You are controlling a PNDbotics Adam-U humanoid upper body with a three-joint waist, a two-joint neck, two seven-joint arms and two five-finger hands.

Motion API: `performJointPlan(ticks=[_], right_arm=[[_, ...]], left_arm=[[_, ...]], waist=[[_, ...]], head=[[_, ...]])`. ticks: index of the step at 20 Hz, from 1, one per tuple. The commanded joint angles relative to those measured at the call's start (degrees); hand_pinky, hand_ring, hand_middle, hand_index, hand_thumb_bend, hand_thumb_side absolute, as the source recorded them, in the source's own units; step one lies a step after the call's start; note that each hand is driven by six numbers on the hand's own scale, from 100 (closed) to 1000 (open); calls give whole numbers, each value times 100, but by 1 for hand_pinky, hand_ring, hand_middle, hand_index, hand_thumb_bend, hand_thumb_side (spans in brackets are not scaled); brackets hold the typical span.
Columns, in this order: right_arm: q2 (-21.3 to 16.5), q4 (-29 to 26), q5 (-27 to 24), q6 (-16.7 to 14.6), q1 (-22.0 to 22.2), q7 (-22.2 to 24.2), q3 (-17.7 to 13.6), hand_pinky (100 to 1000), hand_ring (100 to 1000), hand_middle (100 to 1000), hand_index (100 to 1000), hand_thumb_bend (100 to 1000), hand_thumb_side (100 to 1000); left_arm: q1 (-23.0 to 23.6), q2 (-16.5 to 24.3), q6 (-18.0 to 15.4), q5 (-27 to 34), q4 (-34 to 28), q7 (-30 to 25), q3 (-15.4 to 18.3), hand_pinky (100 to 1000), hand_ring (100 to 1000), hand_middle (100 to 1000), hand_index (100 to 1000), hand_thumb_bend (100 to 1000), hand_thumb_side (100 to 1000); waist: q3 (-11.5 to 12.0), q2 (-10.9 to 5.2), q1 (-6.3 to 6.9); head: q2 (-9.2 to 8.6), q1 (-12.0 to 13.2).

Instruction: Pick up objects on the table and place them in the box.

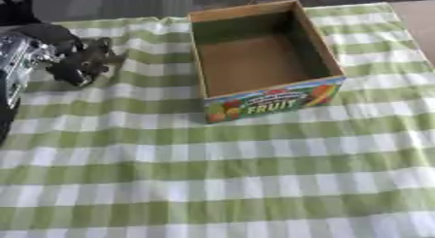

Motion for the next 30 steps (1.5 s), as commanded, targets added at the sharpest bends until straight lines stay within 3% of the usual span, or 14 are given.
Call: performJointPlan(ticks=[1,3,5,9,13,23,30], right_arm=[[-68,-100,26,4,-31,3,-30,818,615,670,794,100,646],[-66,-100,24,8,-28,1,-31,818,615,670,794,100,644],[-62,-100,22,10,-26,3,-31,818,615,670,794,100,648],[-49,-100,20,5,-27,-6,-41,818,616,670,795,100,644],[-55,-100,14,6,-19,-5,-40,817,614,669,795,100,643],[-37,-100,14,7,5,5,-41,817,615,669,795,100,641],[-29,-100,35,-6,3,16,-41,817,617,669,795,100,640]], left_arm=[[-79,92,32,8,-19,68,31,655,605,580,720,143,415],[-78,94,87,10,-58,243,38,612,570,551,668,100,373],[-68,95,164,-24,-75,467,32,603,556,540,655,105,357],[-35,90,225,-175,-52,827,15,543,506,514,603,100,233],[-26,75,350,-129,-32,1088,50,502,490,520,596,100,194],[-69,159,646,208,-362,1200,18,466,479,510,570,100,264],[-245,94,839,313,-1261,1396,-81,460,476,502,555,100,267]], waist=[[-6,-103,-23],[-9,-101,-21],[-14,-100,-18],[-25,-101,-19],[-20,-104,-24],[42,-210,-18],[79,-324,-6]], head=[[-51,27],[-46,23],[-53,25],[-61,28],[-37,12],[59,-98],[132,-199]])
